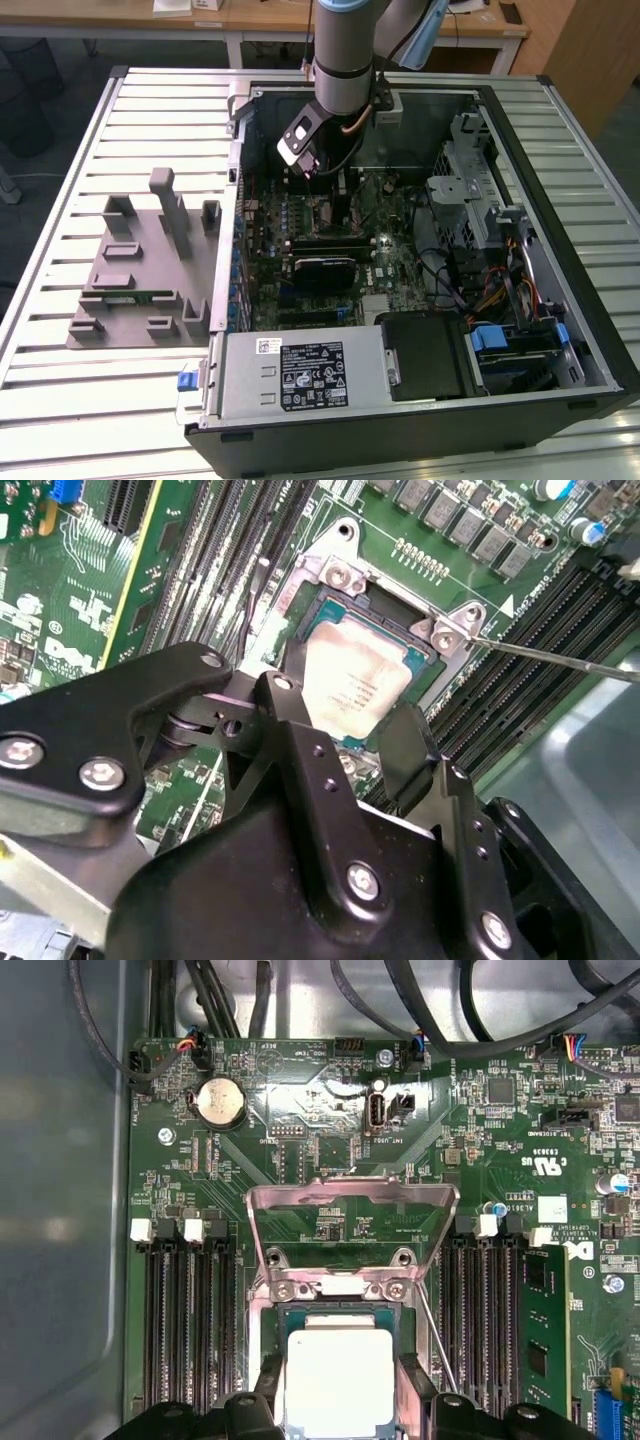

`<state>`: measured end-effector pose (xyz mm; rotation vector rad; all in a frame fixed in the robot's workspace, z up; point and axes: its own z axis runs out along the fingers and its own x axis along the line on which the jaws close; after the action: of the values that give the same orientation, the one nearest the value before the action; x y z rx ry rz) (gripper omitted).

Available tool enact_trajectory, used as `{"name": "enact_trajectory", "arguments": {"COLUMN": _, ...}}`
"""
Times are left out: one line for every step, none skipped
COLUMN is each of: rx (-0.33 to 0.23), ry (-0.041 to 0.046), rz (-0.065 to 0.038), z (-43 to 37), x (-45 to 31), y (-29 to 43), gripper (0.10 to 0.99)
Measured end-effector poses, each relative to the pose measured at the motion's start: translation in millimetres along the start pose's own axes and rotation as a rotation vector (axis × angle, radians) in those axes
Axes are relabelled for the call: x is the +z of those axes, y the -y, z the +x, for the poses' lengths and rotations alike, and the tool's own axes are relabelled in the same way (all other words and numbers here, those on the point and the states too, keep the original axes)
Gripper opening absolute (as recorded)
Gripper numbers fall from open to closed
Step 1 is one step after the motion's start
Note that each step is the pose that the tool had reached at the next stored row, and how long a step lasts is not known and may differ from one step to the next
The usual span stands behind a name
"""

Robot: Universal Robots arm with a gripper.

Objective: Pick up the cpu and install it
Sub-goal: 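Place the cpu into insertion slot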

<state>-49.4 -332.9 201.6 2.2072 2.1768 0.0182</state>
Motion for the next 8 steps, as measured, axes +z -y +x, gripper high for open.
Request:
{"name": "enact_trajectory", "arguments": {"rx": 0.000, "ry": -0.0001, "rz": 0.000, "z": 0.0, "x": 0.0, "y": 0.0, "gripper": 0.561}}
{"name": "enact_trajectory", "arguments": {"rx": 0.000, "ry": -0.0001, "rz": 0.000, "z": 0.0, "x": -0.1, "y": 0.0, "gripper": 0.561}}
{"name": "enact_trajectory", "arguments": {"rx": 0.000, "ry": 0.0001, "rz": 0.000, "z": 0.0, "x": -0.2, "y": 0.0, "gripper": 0.561}}
{"name": "enact_trajectory", "arguments": {"rx": 0.000, "ry": 0.0001, "rz": 0.000, "z": 0.0, "x": -0.2, "y": 0.0, "gripper": 0.561}}
{"name": "enact_trajectory", "arguments": {"rx": 0.000, "ry": 0.0001, "rz": 0.000, "z": 0.0, "x": -0.3, "y": 0.0, "gripper": 0.561}}
{"name": "enact_trajectory", "arguments": {"rx": 0.000, "ry": 0.0001, "rz": 0.000, "z": 0.0, "x": -0.3, "y": 0.0, "gripper": 0.545}}
{"name": "enact_trajectory", "arguments": {"rx": 0.000, "ry": 0.0001, "rz": 0.000, "z": 0.0, "x": -0.4, "y": 0.0, "gripper": 0.482}}
{"name": "enact_trajectory", "arguments": {"rx": 0.000, "ry": 0.0001, "rz": 0.000, "z": 0.0, "x": -0.4, "y": 0.0, "gripper": 0.424}}
